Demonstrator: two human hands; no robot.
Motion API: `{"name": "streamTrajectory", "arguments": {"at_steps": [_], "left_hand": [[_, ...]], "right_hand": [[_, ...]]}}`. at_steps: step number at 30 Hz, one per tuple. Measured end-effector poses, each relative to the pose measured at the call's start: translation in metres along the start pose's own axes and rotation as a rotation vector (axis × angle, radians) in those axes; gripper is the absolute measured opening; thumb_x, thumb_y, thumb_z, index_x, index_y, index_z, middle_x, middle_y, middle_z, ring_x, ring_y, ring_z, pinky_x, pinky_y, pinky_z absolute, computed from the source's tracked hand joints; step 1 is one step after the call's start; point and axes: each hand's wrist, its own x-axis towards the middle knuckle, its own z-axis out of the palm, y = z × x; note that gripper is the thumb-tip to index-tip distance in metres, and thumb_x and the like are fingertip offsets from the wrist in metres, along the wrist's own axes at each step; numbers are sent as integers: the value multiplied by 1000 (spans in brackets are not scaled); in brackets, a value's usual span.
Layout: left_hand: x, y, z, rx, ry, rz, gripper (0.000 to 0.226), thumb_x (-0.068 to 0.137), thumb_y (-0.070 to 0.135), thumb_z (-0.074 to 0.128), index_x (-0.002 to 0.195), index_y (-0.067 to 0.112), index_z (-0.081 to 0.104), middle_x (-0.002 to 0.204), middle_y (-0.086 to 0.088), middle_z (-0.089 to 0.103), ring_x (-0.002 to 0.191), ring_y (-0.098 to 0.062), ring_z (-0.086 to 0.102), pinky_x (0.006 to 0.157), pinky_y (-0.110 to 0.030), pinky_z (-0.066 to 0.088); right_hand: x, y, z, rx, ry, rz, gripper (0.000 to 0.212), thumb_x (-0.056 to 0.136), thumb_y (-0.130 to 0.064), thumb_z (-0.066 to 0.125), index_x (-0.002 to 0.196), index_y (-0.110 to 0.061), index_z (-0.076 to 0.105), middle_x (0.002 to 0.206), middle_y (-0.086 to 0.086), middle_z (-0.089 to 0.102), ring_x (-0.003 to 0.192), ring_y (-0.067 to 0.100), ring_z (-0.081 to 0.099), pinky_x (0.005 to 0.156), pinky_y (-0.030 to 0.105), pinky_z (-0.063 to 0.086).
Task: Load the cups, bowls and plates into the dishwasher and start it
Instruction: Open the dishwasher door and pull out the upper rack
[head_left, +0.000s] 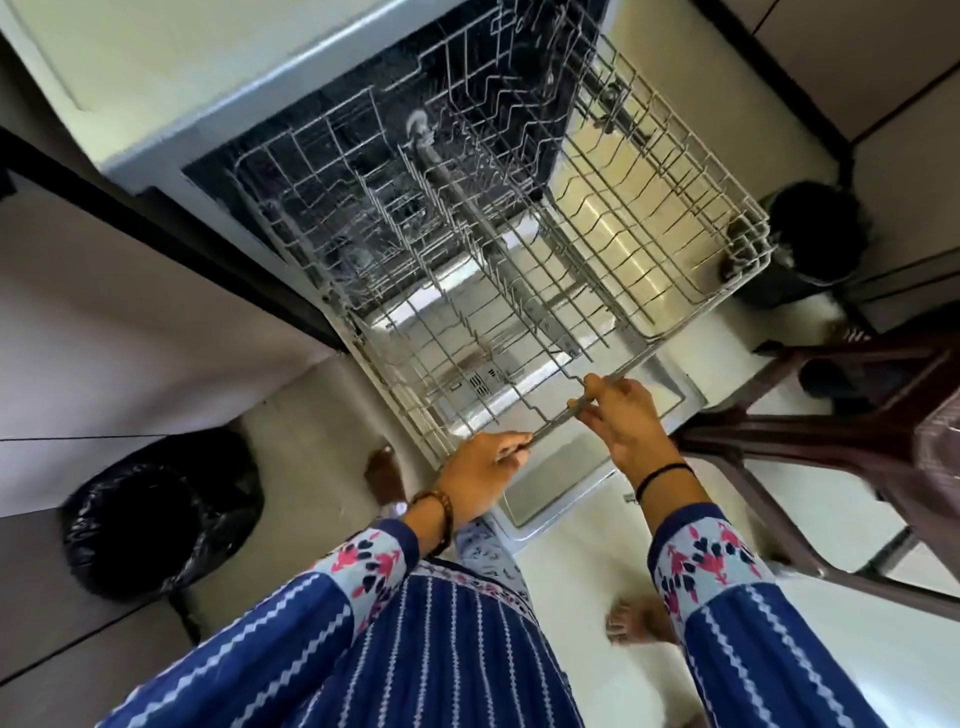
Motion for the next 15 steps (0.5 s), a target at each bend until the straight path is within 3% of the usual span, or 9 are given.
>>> {"name": "streamTrajectory", "arguments": {"at_steps": [3,8,12,15], "left_hand": [[-2,-7,1,-2,-49,-17,37,101,29,51,135,20,57,125,-1,64,102,-4,53,75,-5,40],[-13,-15,15,-22,-114,-71,38,99,30,53,136,21,57,127,-1,64,111,-9,57,94,-19,45],[-10,-2,26,-32,-125,-91,32,100,23,51,131,16,58,126,-4,63,108,-11,55,86,-17,42],[-7,6,26,-16,-145,-125,33,100,22,52,132,17,57,128,0,60,114,-12,54,91,-19,42]], "right_hand": [[-9,9,-4,-48,28,-8,35,95,-5,63,125,-3,45,100,12,57,90,29,64,82,35,61],[-19,25,-22,-61,63,-1,25,95,-4,63,114,-6,47,91,10,57,87,30,62,87,40,58],[-12,18,-30,-208,99,-31,23,93,-6,65,110,-5,50,90,12,62,87,30,68,88,42,59],[-12,15,-33,-383,148,-48,24,89,-17,71,105,-5,57,93,14,68,86,27,71,84,40,61]]}}
